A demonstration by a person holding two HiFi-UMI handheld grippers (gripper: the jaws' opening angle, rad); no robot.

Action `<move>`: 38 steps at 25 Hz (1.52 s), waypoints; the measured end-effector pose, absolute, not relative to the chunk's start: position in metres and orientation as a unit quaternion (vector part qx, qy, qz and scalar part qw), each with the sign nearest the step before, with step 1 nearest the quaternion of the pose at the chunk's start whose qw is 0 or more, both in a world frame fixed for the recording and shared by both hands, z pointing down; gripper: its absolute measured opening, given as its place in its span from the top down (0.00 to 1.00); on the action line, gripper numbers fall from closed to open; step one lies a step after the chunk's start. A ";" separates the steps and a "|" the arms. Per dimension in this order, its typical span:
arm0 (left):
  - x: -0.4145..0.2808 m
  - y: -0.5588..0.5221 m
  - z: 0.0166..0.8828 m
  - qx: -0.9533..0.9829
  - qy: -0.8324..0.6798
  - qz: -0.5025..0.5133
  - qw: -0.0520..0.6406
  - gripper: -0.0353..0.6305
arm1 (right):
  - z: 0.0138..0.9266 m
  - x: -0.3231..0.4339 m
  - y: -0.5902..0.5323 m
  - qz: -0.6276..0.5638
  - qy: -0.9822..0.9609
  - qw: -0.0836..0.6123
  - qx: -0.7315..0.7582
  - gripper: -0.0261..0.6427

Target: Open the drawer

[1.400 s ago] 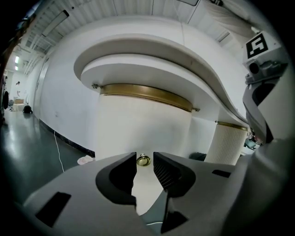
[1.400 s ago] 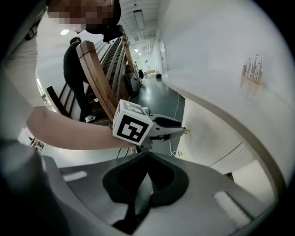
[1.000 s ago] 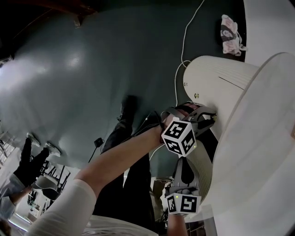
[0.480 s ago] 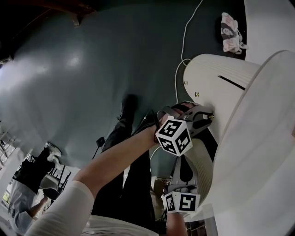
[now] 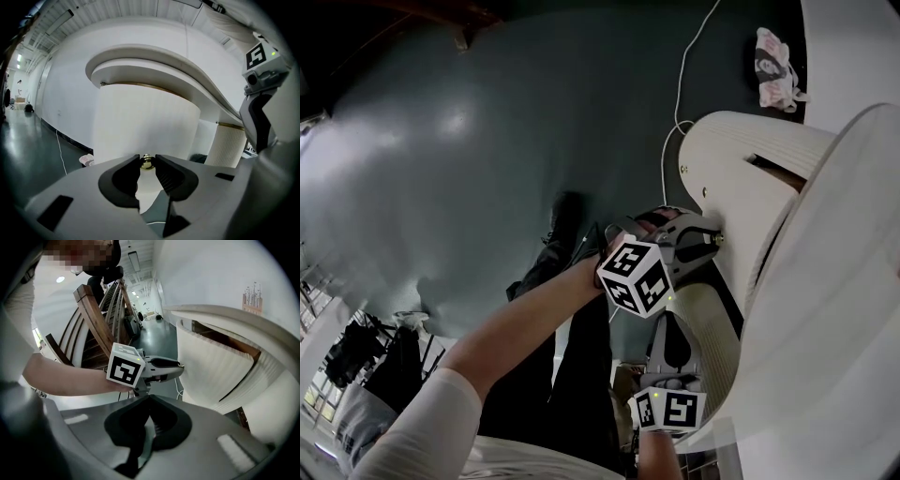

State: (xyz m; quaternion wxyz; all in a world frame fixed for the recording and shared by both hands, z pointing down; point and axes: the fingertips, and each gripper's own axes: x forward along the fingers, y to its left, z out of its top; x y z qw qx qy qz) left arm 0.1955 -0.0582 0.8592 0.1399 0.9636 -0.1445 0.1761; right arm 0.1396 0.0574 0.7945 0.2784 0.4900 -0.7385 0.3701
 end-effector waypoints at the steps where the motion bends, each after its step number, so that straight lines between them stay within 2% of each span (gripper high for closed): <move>1: 0.193 -0.057 0.860 0.963 -0.145 0.177 0.140 0.78 | 0.795 0.138 0.059 0.369 -0.740 0.279 0.488 0.94; 38: 0.089 -0.015 0.861 0.948 -0.169 0.222 0.153 0.78 | 0.783 0.077 0.102 0.340 -0.777 0.294 0.441 0.94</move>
